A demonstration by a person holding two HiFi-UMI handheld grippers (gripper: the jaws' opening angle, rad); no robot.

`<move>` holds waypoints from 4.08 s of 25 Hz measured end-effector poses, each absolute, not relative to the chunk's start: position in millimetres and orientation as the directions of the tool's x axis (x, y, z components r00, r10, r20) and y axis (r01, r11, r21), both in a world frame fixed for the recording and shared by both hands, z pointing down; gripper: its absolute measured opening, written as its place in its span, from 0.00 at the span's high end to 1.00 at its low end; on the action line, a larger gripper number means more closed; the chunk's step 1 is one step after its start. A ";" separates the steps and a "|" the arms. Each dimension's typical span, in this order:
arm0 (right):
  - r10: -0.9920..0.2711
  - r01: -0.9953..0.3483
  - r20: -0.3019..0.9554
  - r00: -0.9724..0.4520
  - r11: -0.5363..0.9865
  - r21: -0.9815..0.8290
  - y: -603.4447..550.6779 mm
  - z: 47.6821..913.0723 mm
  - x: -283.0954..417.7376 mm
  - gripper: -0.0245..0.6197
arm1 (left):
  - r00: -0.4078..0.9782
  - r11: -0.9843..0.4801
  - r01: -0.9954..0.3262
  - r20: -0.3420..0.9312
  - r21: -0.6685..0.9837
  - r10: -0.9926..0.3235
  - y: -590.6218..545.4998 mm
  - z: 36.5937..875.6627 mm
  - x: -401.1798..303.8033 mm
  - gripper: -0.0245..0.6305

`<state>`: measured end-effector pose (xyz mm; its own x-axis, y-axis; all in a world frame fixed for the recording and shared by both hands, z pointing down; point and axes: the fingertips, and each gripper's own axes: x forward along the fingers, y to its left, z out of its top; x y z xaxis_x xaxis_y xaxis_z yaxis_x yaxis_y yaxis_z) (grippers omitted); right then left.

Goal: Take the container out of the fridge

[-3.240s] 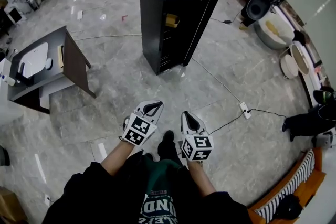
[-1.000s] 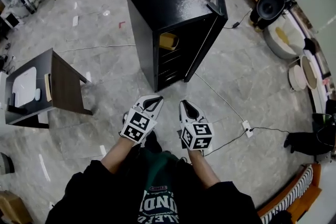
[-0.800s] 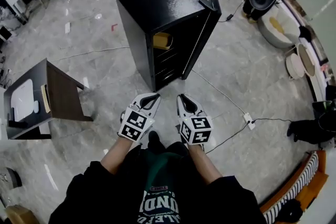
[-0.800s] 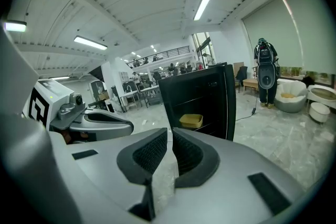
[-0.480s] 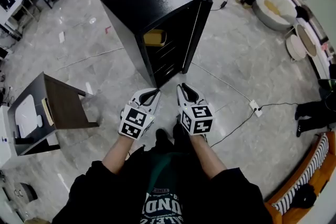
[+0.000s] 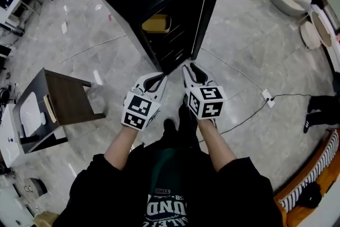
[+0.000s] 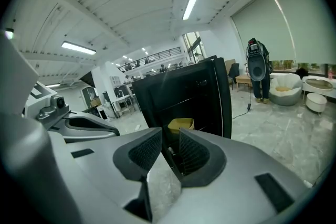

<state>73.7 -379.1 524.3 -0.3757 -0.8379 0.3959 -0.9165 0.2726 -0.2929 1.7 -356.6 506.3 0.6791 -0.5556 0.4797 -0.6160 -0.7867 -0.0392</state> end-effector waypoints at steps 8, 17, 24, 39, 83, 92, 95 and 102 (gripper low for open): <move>-0.824 -0.901 0.399 -0.402 0.279 -0.333 -437.5 540.5 73.7 0.82 | 0.644 -0.765 -0.643 0.509 -0.046 -0.572 -404.4 523.7 8.8 0.94; -0.799 -0.891 0.422 -0.429 0.296 -0.344 -496.6 573.6 71.4 0.82 | 0.634 -0.758 -0.652 0.533 -0.022 -0.560 -436.8 547.1 22.9 0.94; -0.790 -0.886 0.433 -0.434 0.288 -0.362 -536.0 601.8 74.6 0.81 | 0.608 -0.744 -0.668 0.556 -0.028 -0.567 -453.4 563.7 22.9 0.94; -0.792 -0.884 0.443 -0.419 0.246 -0.397 -580.2 648.2 65.7 0.75 | 0.555 -0.691 -0.723 0.576 -0.022 -0.600 -472.2 586.7 7.7 0.94; -0.730 -0.735 0.558 -0.395 -0.114 -0.669 -718.8 768.6 59.6 0.74 | 0.444 -0.581 -0.814 0.668 0.022 -0.597 -475.6 637.8 -58.0 0.94; -0.718 -0.714 0.579 -0.386 -0.165 -0.680 -716.3 774.3 54.0 0.87 | 0.426 -0.562 -0.827 0.672 0.019 -0.605 -476.2 638.7 -70.9 0.94; -0.708 -0.710 0.589 -0.390 -0.176 -0.682 -712.1 775.0 50.2 0.88 | 0.425 -0.560 -0.829 0.670 0.018 -0.608 -475.7 637.9 -72.8 0.94; -0.705 -0.709 0.595 -0.385 -0.187 -0.680 -701.5 774.3 55.8 0.89 | 0.429 -0.563 -0.827 0.665 0.016 -0.611 -472.2 634.9 -71.7 0.94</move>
<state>55.8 -701.5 774.3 -0.3850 -0.7054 0.5952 -0.7091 -0.1867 -0.6800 -71.7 -472.2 634.9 0.4289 -0.6114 0.6650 -0.8266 -0.5626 0.0159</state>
